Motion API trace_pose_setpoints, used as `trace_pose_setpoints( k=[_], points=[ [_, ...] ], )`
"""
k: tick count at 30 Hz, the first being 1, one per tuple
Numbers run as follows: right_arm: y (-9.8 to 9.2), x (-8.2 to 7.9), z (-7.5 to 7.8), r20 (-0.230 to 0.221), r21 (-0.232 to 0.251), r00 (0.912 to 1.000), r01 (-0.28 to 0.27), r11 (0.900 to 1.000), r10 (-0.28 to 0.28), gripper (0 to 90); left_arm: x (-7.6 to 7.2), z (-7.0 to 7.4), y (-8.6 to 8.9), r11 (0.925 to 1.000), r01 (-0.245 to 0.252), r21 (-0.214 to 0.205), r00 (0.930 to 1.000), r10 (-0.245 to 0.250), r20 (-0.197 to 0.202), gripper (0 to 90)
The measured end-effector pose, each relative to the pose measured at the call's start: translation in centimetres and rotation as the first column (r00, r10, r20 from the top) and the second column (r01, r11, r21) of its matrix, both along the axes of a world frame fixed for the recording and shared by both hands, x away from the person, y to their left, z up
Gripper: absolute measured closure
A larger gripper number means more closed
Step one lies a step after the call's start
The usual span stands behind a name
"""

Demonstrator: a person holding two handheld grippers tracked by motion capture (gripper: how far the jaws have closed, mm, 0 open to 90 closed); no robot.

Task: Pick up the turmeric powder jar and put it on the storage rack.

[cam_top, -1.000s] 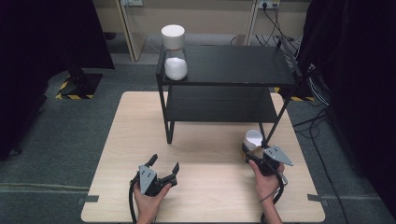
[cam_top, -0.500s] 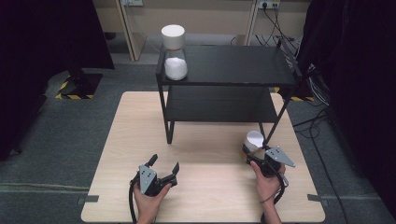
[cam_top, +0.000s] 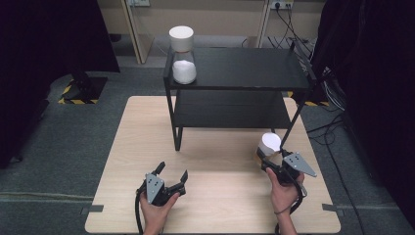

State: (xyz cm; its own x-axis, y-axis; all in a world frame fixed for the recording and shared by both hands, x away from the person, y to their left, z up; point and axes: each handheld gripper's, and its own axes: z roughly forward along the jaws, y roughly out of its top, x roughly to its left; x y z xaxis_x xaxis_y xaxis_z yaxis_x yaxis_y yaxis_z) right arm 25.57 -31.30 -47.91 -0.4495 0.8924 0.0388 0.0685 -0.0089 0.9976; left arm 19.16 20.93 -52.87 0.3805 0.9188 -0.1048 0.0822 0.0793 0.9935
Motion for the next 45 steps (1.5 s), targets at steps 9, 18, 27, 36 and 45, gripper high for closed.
trace_pose_setpoints(
  k=[9, 18, 27, 36, 45],
  points=[
    [-0.5, -0.5, 1.8, 0.020, 0.002, 0.9998, 0.003, 1.0000, -0.003, 30.3, 0.0, 0.0, 0.0, 1.0000, -0.001, 0.000, 1.0000, 0.001, 0.001, 8.8],
    [-1.0, -1.2, 3.8, 0.052, 0.020, 0.9986, 0.001, 0.9998, -0.002, 30.4, 0.0, 0.0, -0.1, 1.0000, -0.002, 0.002, 1.0000, 0.002, 0.001, 8.8],
    [-1.2, -1.5, 5.8, 0.079, 0.017, 0.9969, -0.001, 0.9998, -0.001, 30.4, 0.0, 0.0, -0.1, 1.0000, -0.003, 0.001, 1.0000, 0.003, 0.002, 8.7],
    [-1.2, -1.7, 8.1, 0.103, 0.019, 0.9946, 0.007, 0.9998, -0.009, 30.4, -0.1, 0.0, -0.1, 1.0000, -0.005, 0.002, 1.0000, 0.005, 0.003, 8.7],
    [-1.2, -1.6, 10.4, 0.113, 0.020, 0.9935, 0.011, 0.9997, -0.014, 30.5, 0.0, 0.0, -0.1, 1.0000, -0.004, 0.002, 1.0000, 0.004, 0.001, 8.7]
  ],
)
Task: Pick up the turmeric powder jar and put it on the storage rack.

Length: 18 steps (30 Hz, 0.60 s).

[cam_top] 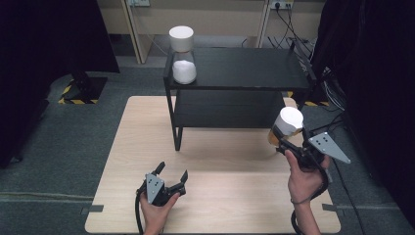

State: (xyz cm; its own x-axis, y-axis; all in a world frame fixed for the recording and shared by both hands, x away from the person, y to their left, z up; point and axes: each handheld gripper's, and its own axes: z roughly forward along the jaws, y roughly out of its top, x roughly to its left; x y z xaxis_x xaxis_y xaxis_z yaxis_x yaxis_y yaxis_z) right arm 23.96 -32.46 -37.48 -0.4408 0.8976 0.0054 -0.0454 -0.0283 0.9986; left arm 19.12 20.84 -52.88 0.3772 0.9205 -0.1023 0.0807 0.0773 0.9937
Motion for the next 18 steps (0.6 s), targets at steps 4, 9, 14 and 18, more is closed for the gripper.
trace_pose_setpoints(
  k=[4, 9, 14, 18],
  points=[
    [-0.1, 0.0, 0.8, 0.004, 0.001, 1.0000, -0.001, 1.0000, 0.001, 30.5, 0.0, 0.0, 0.0, 1.0000, 0.000, -0.002, 1.0000, 0.000, 0.000, 8.6],
    [-0.2, 0.1, 2.0, 0.017, 0.012, 0.9998, 0.007, 0.9999, -0.008, 30.5, 0.0, 0.0, 0.0, 1.0000, 0.000, 0.001, 1.0000, 0.000, 0.001, 8.6],
    [-0.3, 0.2, 3.4, 0.034, 0.015, 0.9993, 0.016, 0.9998, -0.016, 30.5, 0.0, 0.0, 0.0, 1.0000, 0.001, 0.005, 1.0000, -0.001, 0.000, 8.6],
    [-0.3, 0.3, 4.5, 0.043, 0.012, 0.9990, 0.014, 0.9998, -0.015, 30.5, 0.0, 0.0, 0.0, 1.0000, -0.001, 0.003, 1.0000, 0.001, 0.000, 8.6]
  ],
)
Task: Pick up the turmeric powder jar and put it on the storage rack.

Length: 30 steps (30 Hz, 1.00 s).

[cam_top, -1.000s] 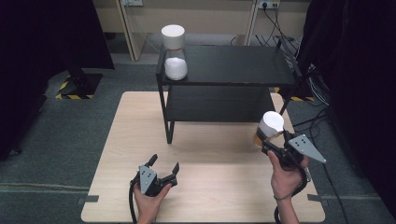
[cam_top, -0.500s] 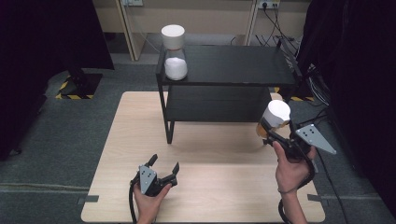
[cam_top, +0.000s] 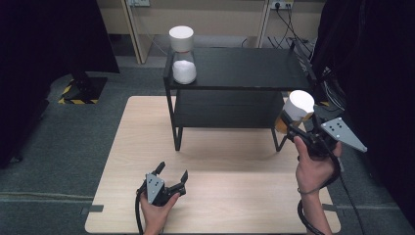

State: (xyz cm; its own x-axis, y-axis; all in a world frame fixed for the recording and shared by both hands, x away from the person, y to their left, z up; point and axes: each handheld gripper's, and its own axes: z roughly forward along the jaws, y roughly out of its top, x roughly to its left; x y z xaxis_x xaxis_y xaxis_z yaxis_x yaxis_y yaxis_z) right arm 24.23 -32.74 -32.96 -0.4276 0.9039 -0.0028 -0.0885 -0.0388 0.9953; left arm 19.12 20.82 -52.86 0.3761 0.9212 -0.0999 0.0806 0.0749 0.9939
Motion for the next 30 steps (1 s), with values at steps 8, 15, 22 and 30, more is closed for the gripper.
trace_pose_setpoints(
  k=[8, 15, 22, 30],
  points=[
    [0.1, 0.1, 1.0, 0.004, -0.002, 1.0000, 0.007, 1.0000, -0.007, 30.6, 0.0, 0.0, 0.0, 1.0000, 0.000, -0.001, 1.0000, 0.000, -0.001, 8.7],
    [0.2, 0.1, 1.8, 0.000, 0.004, 1.0000, 0.010, 0.9999, -0.010, 30.6, 0.0, 0.0, 0.0, 1.0000, 0.000, -0.001, 1.0000, 0.000, -0.001, 8.6],
    [0.1, 0.1, 2.7, 0.004, 0.009, 0.9999, 0.011, 0.9999, -0.011, 30.6, 0.0, 0.0, 0.0, 1.0000, 0.000, 0.000, 1.0000, 0.000, -0.001, 8.6],
    [0.5, 0.4, 4.0, 0.008, 0.003, 0.9999, 0.012, 0.9999, -0.012, 30.6, 0.0, 0.0, 0.0, 1.0000, 0.000, -0.001, 1.0000, 0.000, -0.002, 8.6]
  ],
)
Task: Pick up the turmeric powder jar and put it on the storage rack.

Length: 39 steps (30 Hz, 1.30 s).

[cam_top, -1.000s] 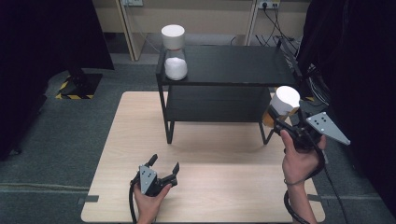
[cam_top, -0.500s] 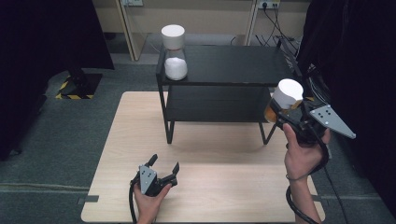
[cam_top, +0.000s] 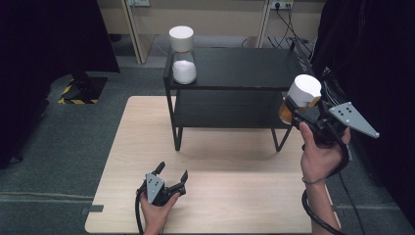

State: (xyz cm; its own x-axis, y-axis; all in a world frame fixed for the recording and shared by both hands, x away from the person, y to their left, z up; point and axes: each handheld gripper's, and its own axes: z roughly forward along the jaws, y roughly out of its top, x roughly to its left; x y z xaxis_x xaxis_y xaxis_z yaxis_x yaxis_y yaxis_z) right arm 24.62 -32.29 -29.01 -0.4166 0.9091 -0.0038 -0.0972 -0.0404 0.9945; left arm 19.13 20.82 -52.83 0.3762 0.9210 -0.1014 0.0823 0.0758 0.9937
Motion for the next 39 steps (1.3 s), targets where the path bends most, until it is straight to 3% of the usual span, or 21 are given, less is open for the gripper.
trace_pose_setpoints(
  k=[12, 22, 39],
  points=[
    [0.7, 0.8, 3.0, 0.015, -0.008, 0.9999, -0.001, 1.0000, 0.001, 30.7, 0.0, 0.0, 0.0, 1.0000, 0.000, 0.000, 1.0000, 0.000, 0.000, 8.6],
    [1.4, 1.9, 4.7, 0.009, 0.007, 0.9998, -0.016, 0.9998, 0.016, 30.7, 0.0, 0.0, 0.0, 1.0000, 0.002, 0.000, 1.0000, -0.002, 0.000, 8.6],
    [3.3, 4.4, 6.9, -0.003, -0.044, 1.0000, 0.006, 0.9990, -0.006, 30.7, 0.0, 0.0, 0.1, 1.0000, 0.005, -0.001, 1.0000, -0.005, 0.001, 8.6]
  ],
)
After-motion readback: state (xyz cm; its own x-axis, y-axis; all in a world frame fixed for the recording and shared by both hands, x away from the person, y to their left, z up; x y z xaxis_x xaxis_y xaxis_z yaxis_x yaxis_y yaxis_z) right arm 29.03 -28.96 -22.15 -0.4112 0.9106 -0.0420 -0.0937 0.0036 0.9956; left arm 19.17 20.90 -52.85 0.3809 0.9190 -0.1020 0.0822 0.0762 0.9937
